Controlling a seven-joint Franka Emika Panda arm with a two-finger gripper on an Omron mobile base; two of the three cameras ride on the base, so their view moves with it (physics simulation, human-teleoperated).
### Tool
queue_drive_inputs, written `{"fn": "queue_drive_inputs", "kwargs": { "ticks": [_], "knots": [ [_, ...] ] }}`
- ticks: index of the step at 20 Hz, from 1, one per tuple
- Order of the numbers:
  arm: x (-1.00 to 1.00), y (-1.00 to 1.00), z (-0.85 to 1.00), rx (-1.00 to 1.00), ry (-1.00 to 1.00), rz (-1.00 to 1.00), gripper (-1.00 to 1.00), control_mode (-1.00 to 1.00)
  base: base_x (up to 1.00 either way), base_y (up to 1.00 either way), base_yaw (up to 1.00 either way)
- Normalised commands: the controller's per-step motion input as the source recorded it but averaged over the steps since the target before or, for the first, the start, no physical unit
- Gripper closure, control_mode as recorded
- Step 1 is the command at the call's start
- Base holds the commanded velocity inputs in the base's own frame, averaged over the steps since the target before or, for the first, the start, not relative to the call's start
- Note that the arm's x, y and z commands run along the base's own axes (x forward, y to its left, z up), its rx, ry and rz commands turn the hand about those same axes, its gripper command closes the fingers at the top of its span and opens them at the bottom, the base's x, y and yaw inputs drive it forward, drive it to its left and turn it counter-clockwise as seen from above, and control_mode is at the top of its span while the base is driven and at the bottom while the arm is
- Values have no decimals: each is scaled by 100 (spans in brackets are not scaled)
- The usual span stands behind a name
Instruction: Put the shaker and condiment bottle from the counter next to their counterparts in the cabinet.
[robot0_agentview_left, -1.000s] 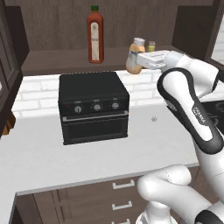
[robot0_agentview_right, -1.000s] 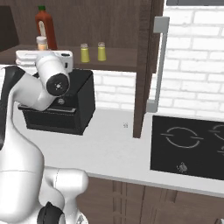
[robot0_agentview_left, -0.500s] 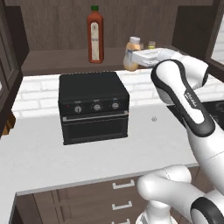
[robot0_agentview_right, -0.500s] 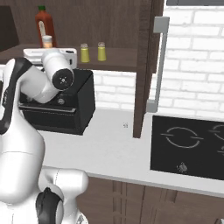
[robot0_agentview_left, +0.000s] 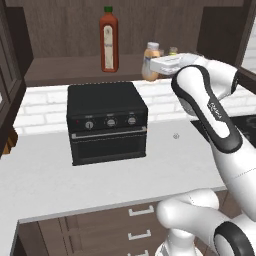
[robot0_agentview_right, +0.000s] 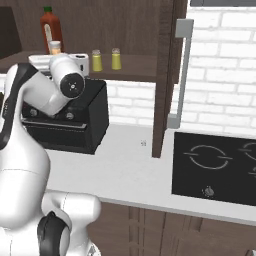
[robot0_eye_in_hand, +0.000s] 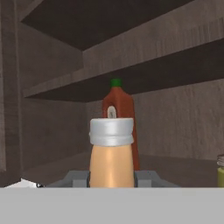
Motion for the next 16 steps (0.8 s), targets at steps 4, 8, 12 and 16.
{"fn": "queue_drive_inputs", "kwargs": {
  "ticks": [4, 8, 12, 16],
  "knots": [
    [36, 0, 0, 0, -4, 0, 100, -100, 0, 0, 0],
    [39, 0, 0, 0, -5, 0, 100, -100, 0, 0, 0],
    [32, 0, -1, 0, -3, 0, 100, -100, 0, 0, 0],
    [25, 0, -6, 0, 0, 0, 100, -100, 0, 0, 0]
  ]
}}
